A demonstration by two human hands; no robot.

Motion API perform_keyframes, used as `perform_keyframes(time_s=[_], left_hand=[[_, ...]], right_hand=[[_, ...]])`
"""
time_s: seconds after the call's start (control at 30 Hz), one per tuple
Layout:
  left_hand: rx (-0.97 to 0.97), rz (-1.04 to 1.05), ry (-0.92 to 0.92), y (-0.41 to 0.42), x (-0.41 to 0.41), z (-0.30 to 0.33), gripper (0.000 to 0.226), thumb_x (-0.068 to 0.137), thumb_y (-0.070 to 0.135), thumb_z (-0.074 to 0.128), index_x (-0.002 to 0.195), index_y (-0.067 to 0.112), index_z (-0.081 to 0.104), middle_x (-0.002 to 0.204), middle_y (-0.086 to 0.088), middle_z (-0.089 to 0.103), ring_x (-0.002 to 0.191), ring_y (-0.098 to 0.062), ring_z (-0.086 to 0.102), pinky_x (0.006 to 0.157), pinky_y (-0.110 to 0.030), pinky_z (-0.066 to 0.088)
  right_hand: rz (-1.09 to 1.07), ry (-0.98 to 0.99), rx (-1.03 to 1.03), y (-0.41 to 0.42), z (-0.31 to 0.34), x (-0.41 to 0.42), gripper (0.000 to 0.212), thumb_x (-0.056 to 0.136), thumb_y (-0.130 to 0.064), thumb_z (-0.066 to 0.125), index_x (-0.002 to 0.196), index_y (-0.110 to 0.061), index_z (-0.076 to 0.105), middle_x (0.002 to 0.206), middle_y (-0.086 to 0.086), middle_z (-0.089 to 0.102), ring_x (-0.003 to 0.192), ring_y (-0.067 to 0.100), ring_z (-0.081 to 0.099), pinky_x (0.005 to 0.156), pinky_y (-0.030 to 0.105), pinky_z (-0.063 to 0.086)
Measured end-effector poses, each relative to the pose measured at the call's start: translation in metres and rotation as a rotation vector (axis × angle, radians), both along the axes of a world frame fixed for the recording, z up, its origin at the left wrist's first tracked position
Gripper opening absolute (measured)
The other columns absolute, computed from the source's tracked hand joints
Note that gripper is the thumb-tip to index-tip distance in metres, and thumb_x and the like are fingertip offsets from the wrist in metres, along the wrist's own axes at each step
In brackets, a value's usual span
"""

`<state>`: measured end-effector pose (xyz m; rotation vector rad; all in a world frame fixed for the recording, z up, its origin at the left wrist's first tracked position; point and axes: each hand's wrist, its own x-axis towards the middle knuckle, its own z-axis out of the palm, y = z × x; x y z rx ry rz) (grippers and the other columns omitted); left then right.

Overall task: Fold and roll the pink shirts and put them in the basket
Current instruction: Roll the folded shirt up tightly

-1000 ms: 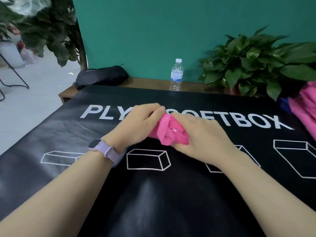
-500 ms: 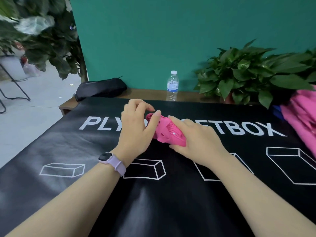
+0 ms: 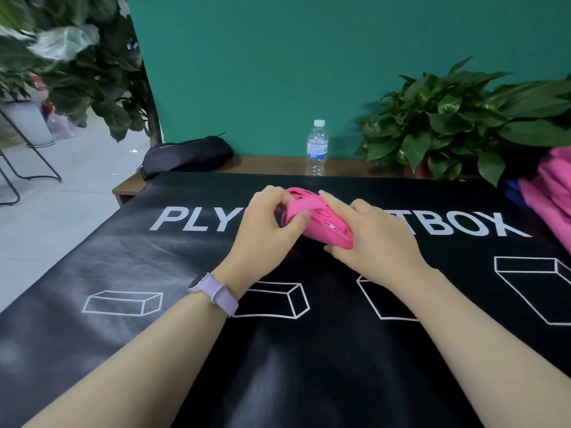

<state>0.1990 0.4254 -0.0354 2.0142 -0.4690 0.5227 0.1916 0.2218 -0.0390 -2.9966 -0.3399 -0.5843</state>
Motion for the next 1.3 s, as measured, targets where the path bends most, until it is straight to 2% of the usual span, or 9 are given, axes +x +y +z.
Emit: perform_keyframes(time_s=[0.07,0.13,0.23,0.37,0.6,0.87,1.03,1.13,1.3], left_hand=[[-0.19,-0.084,0.123,0.0,0.0,0.004,0.013,0.09,0.017,0.072,0.085,0.013,0.06,0.092,-0.003,0.067,0.068,-0.002,0.053,0.067,-0.013,0.041],[-0.368,-0.198,0.21,0.003,0.001,0.008,0.011,0.091,0.013,0.072,0.087,0.008,0.063,0.094,-0.006,0.071,0.075,-0.01,0.065,0.071,-0.02,0.05],[-0.508,-0.32,0.263,0.007,0.001,0.011,0.009,0.092,0.011,0.071,0.087,0.005,0.066,0.089,-0.01,0.074,0.082,-0.015,0.07,0.074,-0.019,0.052],[-0.51,-0.287,0.262,0.011,0.003,0.013,0.007,0.095,0.014,0.068,0.089,0.012,0.069,0.075,0.002,0.072,0.066,-0.005,0.064,0.063,-0.014,0.048],[-0.426,-0.152,0.277,0.016,0.012,0.007,0.014,0.097,0.026,0.066,0.101,0.018,0.076,0.067,0.011,0.064,0.066,-0.005,0.056,0.066,-0.023,0.046],[-0.368,-0.055,0.301,0.03,0.022,0.008,0.037,0.097,0.032,0.064,0.075,0.002,0.068,0.058,0.009,0.06,0.054,-0.003,0.053,0.053,-0.014,0.042],[-0.435,-0.191,0.56,0.044,0.024,0.012,0.038,0.096,0.037,0.065,0.063,0.02,0.065,0.058,0.0,0.052,0.049,-0.012,0.043,0.047,-0.022,0.034],[-0.465,-0.259,0.716,0.047,0.023,0.013,0.039,0.095,0.036,0.066,0.06,0.019,0.063,0.054,0.002,0.045,0.046,-0.012,0.032,0.046,-0.024,0.019],[-0.612,-0.296,0.914,0.047,0.022,0.015,0.033,0.096,0.028,0.062,0.065,0.019,0.063,0.046,0.009,0.038,0.039,-0.004,0.031,0.04,-0.015,0.018]], right_hand=[[-0.011,-0.02,-0.002,-0.001,0.002,0.001,0.091,0.083,-0.062,0.064,0.156,-0.054,0.009,0.099,-0.01,0.047,0.089,0.017,0.055,0.066,0.032,0.037],[-0.007,-0.023,-0.003,-0.002,0.002,0.001,0.089,0.083,-0.061,0.064,0.155,-0.054,0.011,0.099,-0.01,0.047,0.089,0.017,0.055,0.066,0.032,0.036],[0.017,-0.011,0.003,0.0,0.001,0.0,0.088,0.084,-0.06,0.064,0.155,-0.054,0.013,0.102,-0.009,0.048,0.092,0.018,0.055,0.069,0.033,0.041],[0.04,-0.014,-0.015,0.0,0.001,0.001,0.087,0.085,-0.06,0.064,0.155,-0.053,0.012,0.107,-0.009,0.05,0.096,0.018,0.055,0.075,0.035,0.049],[0.067,-0.045,-0.063,-0.002,-0.002,0.002,0.087,0.084,-0.061,0.066,0.154,-0.049,0.017,0.11,-0.007,0.052,0.096,0.02,0.057,0.077,0.036,0.048],[0.23,-0.085,-0.107,0.002,0.0,-0.001,0.083,0.083,-0.059,0.067,0.154,-0.048,0.025,0.11,-0.012,0.053,0.095,0.015,0.055,0.075,0.027,0.035],[0.399,-0.228,-0.122,0.008,0.004,-0.008,0.072,0.086,-0.051,0.066,0.15,-0.037,0.037,0.113,-0.005,0.059,0.089,0.021,0.058,0.076,0.037,0.049],[0.444,-0.303,-0.144,0.008,0.006,-0.01,0.066,0.087,-0.048,0.064,0.148,-0.032,0.042,0.117,-0.002,0.059,0.088,0.023,0.057,0.073,0.038,0.049],[0.447,-0.413,-0.113,0.008,0.005,-0.012,0.066,0.088,-0.041,0.068,0.147,-0.029,0.042,0.116,0.003,0.059,0.087,0.024,0.055,0.071,0.038,0.044]])
